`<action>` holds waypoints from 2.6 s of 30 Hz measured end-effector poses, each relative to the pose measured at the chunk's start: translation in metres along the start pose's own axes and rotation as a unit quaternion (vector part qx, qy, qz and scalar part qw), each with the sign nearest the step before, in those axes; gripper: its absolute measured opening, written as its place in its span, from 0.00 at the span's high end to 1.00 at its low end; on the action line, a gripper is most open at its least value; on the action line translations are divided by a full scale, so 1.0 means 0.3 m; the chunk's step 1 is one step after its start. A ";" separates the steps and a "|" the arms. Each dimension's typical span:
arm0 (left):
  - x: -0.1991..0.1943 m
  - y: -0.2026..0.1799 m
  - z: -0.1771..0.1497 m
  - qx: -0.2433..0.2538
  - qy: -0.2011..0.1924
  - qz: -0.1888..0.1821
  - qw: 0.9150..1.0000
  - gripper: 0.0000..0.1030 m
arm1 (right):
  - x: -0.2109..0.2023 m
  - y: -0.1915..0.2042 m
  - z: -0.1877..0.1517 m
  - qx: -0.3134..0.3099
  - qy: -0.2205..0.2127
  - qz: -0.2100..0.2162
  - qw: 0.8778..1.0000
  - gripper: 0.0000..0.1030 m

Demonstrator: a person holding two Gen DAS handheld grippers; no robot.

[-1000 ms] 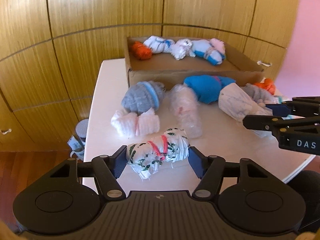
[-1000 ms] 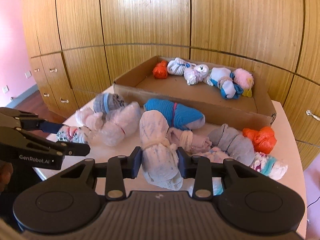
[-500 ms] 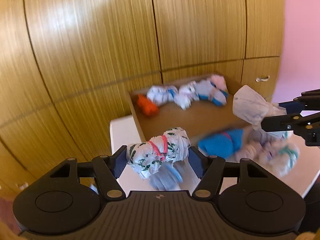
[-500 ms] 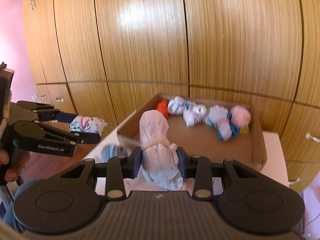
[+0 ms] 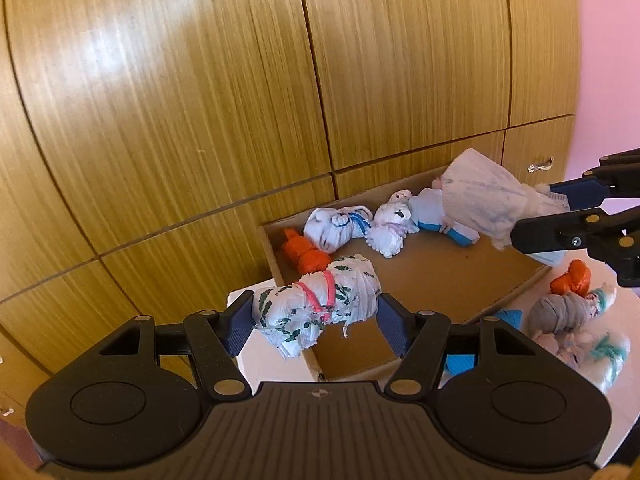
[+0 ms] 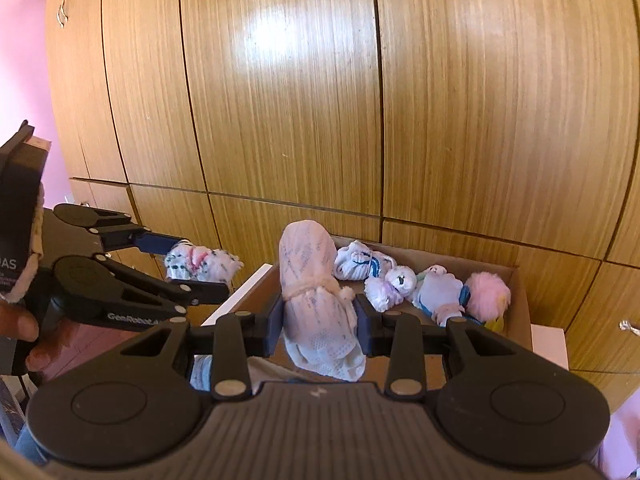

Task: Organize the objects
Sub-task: 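Carry white floral bundle with left gripper while right carries white rolled sock into tray, then lift both open grippers out of the tray and return to the table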

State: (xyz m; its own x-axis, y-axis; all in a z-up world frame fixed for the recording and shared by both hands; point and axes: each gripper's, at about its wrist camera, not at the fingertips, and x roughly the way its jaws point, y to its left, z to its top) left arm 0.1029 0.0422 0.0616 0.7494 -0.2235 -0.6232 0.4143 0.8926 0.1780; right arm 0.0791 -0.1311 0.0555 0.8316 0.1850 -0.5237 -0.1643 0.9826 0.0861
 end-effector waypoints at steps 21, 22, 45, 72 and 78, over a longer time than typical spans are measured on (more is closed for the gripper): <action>0.353 -0.006 0.061 0.028 0.104 -0.039 0.993 0.32 | 0.329 -0.076 0.049 -0.023 0.094 0.007 0.995 0.67; 0.382 -0.009 0.061 0.036 0.111 -0.033 0.993 0.31 | 0.355 -0.082 0.047 -0.021 0.101 0.007 0.995 0.67; 0.516 -0.032 0.050 0.113 0.133 0.000 0.985 0.28 | 0.559 -0.113 0.013 -0.006 0.157 0.026 0.987 0.63; -0.286 0.205 -0.054 -0.008 -0.032 0.026 0.999 0.11 | -0.639 -0.409 0.134 0.013 -0.114 -0.091 0.989 0.46; -0.490 0.387 -0.157 -0.012 -0.037 0.098 0.994 0.09 | -1.070 -0.428 0.225 0.010 -0.214 -0.118 0.969 0.35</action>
State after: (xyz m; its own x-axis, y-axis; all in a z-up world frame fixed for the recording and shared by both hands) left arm 0.0164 0.1973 0.1380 0.8513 -0.0714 -0.5198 0.2446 0.9305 0.2728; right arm -0.1309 -0.3157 0.2696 0.9896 -0.0610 -0.1305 0.0649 0.9976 0.0254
